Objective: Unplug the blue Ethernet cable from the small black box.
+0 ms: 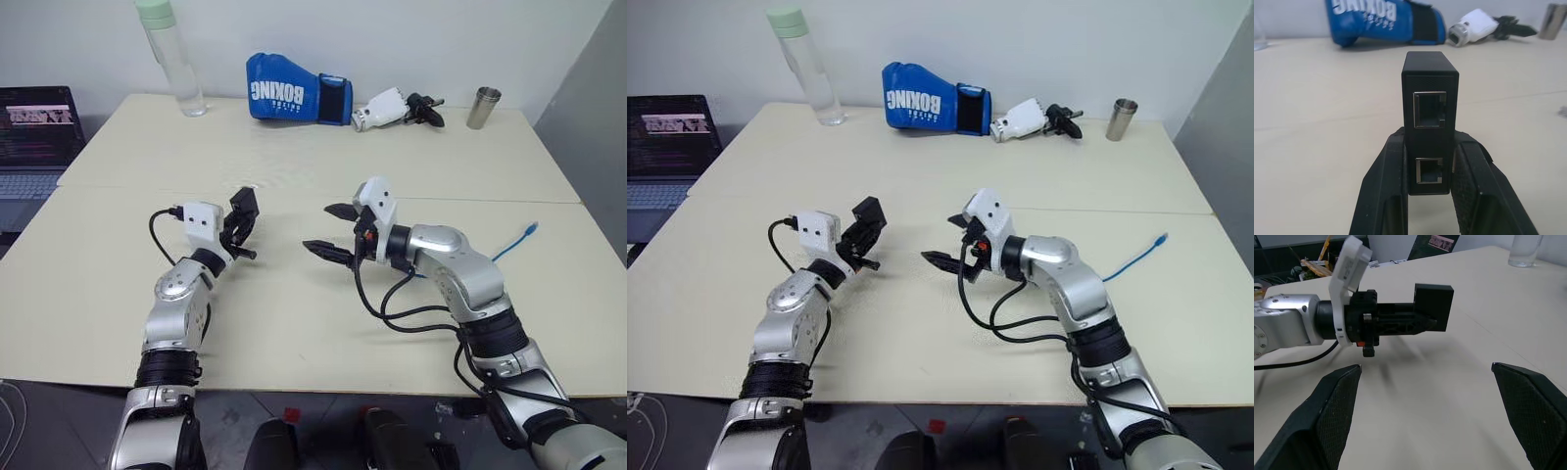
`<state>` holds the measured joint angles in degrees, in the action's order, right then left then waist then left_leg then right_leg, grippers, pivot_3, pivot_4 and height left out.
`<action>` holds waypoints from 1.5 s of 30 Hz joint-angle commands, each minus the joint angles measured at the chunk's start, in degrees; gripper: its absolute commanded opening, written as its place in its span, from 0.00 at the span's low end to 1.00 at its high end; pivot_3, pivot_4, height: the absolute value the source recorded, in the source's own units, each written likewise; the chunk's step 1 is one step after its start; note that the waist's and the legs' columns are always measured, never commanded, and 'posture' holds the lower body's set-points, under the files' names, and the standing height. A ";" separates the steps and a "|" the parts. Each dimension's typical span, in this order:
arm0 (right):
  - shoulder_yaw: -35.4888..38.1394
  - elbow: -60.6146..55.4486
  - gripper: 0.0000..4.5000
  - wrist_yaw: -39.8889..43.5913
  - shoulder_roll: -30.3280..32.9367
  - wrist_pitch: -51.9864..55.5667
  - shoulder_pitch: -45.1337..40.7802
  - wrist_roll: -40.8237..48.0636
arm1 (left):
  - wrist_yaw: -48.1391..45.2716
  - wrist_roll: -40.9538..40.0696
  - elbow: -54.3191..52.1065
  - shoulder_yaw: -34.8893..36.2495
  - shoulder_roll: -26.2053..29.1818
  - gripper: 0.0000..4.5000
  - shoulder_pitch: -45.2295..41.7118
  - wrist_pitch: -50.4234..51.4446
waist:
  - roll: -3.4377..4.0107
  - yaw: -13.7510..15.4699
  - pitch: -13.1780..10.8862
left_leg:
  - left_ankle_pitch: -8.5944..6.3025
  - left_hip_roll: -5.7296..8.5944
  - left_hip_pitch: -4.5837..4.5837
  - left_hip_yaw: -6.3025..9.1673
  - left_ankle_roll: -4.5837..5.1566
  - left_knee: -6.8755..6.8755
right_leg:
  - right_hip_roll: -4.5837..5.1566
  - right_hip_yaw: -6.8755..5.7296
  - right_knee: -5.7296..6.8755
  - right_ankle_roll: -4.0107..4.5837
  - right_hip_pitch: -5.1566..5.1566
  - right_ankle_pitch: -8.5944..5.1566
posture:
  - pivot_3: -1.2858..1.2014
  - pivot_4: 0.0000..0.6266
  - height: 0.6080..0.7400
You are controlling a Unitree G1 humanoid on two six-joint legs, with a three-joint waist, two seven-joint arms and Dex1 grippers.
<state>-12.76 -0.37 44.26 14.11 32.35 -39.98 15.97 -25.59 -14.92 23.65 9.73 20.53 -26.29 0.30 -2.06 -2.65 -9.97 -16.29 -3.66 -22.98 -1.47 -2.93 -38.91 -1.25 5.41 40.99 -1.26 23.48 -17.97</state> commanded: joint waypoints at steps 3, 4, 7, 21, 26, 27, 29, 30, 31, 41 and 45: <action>-0.63 -2.98 1.00 2.54 0.71 0.72 -1.25 1.39 | -1.19 1.84 4.71 -0.12 -0.21 0.17 -0.36 -6.23 | 0.00 0.44 0.00 | 0.00 0.00 -0.01 0.00 0.00 0.00 | 0.00 -0.02 -0.03 0.00 0.00 0.00 | 0.52 0.24 1.00; -0.65 -2.96 1.00 2.60 0.78 0.71 -1.35 1.35 | -1.23 1.86 5.18 -0.13 -0.34 0.17 -0.17 -6.45 | 0.00 0.53 0.00 | 0.00 -0.01 -0.01 0.01 0.00 0.00 | 0.00 -0.03 -0.03 0.00 0.00 0.00 | 0.52 0.24 1.00; -0.42 -2.67 1.00 2.57 0.96 0.69 -1.70 1.39 | -1.33 2.13 6.23 -0.28 -0.63 0.17 0.37 -6.96 | 0.00 0.72 0.00 | 0.00 -0.01 0.00 0.01 0.00 0.00 | -0.01 -0.03 -0.02 0.00 0.00 0.00 | 0.52 0.24 1.00; -0.28 -2.64 1.00 3.56 1.87 1.05 -1.65 1.67 | -1.28 1.18 6.61 0.38 -0.88 0.57 1.27 -3.32 | 0.00 0.69 0.01 | 0.00 -0.02 0.05 0.02 0.01 0.01 | -0.03 -0.02 0.00 0.00 -0.04 0.00 | 0.52 0.24 1.00; -0.25 -2.48 1.00 3.35 1.74 0.94 -1.77 1.56 | -1.06 1.08 5.68 0.51 -0.81 0.84 1.19 -2.64 | 0.00 0.69 0.01 | 0.00 -0.02 0.05 0.02 0.01 0.01 | -0.03 -0.02 0.00 0.00 -0.05 0.00 | 0.52 0.24 1.00; -0.26 -2.43 1.00 3.34 1.70 0.91 -1.80 1.56 | -1.21 1.15 5.42 0.39 -0.78 0.88 1.24 -2.58 | 0.00 0.69 0.01 | 0.00 -0.02 0.05 0.02 0.01 0.01 | -0.03 -0.02 0.00 0.00 -0.05 0.00 | 0.52 0.24 1.00; -0.23 -2.29 1.00 3.29 1.62 0.78 -1.84 1.52 | -0.91 1.58 4.63 0.25 -0.56 0.88 1.60 -2.45 | 0.00 0.69 0.01 | 0.00 -0.02 0.05 0.02 0.01 0.01 | -0.03 -0.02 0.00 0.00 -0.05 0.00 | 0.52 0.24 1.00; -0.24 -2.36 1.00 3.22 1.59 0.79 -1.82 1.51 | -0.79 1.65 4.16 0.31 -0.39 0.88 1.86 -2.28 | 0.00 0.69 0.01 | 0.00 -0.02 0.05 0.01 0.01 0.01 | -0.03 -0.02 -0.01 0.00 -0.05 0.00 | 0.52 0.24 1.00; -0.22 -2.45 1.00 3.16 1.58 0.80 -1.79 1.49 | -0.87 1.50 3.14 0.47 -0.08 0.88 2.32 -1.86 | 0.00 0.69 0.01 | 0.00 -0.02 0.05 0.01 0.01 0.01 | -0.03 -0.02 -0.01 0.00 -0.05 0.00 | 0.52 0.24 1.00; 3.69 -11.46 1.00 3.97 7.42 5.69 0.99 4.81 | -5.21 -1.13 -20.85 2.22 10.53 0.88 11.33 11.34 | -0.02 0.46 -0.01 | 0.00 -0.08 -0.02 0.13 0.01 0.05 | -0.01 -0.04 -0.04 0.00 -0.01 -0.01 | 0.52 0.24 1.00; 7.16 -16.29 1.00 6.37 13.49 10.69 2.29 9.11 | -12.17 -1.89 -28.66 2.12 20.25 0.88 13.59 17.81 | -0.01 0.47 -0.01 | 0.00 -0.02 0.02 0.17 0.01 0.06 | -0.02 -0.09 -0.04 -0.01 -0.08 -0.01 | 0.52 0.24 1.00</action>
<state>-9.18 -12.00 48.47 24.41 40.34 -38.47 21.64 -33.35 -15.96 0.56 11.34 36.08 -13.40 15.43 -2.07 -2.18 -9.98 -16.29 -3.69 -22.97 -1.31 -2.91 -38.85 -1.27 5.29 40.95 -1.27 23.40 -17.99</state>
